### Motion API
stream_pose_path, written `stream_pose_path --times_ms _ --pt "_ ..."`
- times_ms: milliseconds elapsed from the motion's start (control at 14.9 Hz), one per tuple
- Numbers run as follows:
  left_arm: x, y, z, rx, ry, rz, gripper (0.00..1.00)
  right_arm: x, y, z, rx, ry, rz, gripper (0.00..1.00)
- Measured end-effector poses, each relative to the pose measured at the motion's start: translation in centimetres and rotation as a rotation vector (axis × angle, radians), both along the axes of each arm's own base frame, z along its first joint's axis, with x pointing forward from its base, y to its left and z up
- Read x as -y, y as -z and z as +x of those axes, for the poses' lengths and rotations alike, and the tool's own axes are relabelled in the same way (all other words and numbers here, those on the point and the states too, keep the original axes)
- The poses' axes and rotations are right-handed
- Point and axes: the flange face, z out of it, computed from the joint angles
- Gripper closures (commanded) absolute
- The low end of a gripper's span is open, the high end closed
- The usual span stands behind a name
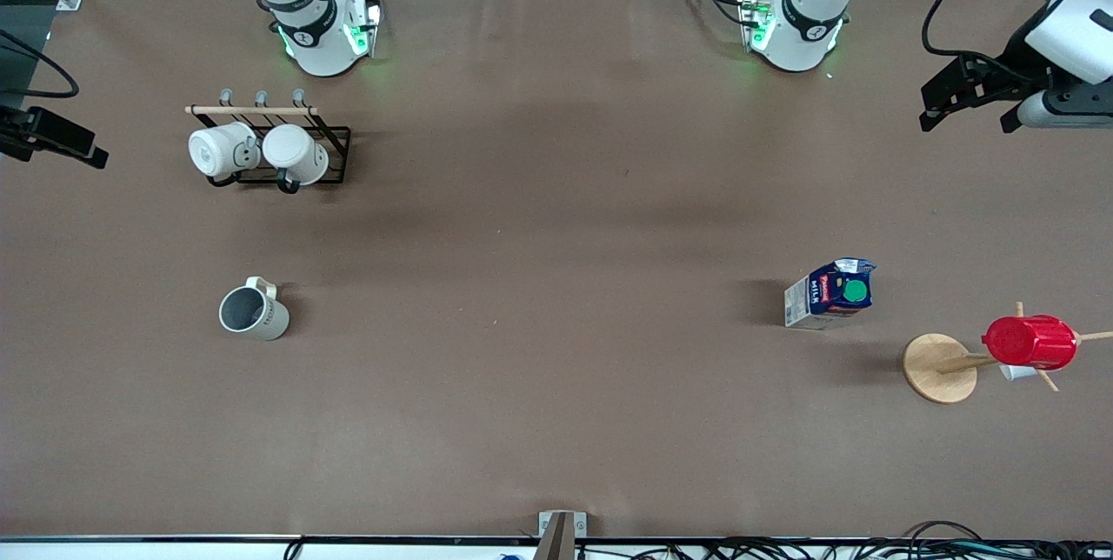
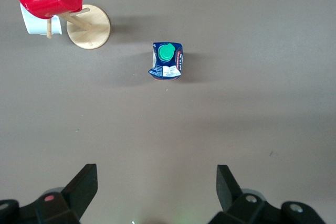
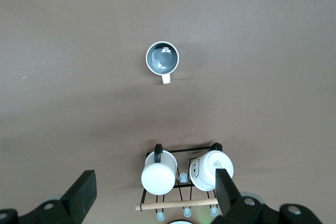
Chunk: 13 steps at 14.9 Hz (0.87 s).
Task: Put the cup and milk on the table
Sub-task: 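Reach the right gripper to the white mug while the left gripper reaches the milk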
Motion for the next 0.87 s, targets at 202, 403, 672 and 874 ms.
stream_pose_path --times_ms 202,403,672,874 --pt "-0.5 0.1 0.2 -0.002 -0.009 -0.001 0.0 0.0 0.0 0.0 -0.001 0.0 0.0 0.0" --pt "-1.0 1.2 1.7 -0.015 -0.013 0.035 0.0 0.0 0.0 0.0 -0.001 0.0 0.0 0.0" --pt "0.0 7.5 6.8 -0.04 0.014 0.073 0.0 0.0 0.0 0.1 0.008 0.0 -0.001 0.0" --pt "0.8 12.8 9.7 -0.066 0.029 0.067 0.0 0.5 2.9 2.1 0.03 -0.019 -0.003 0.0"
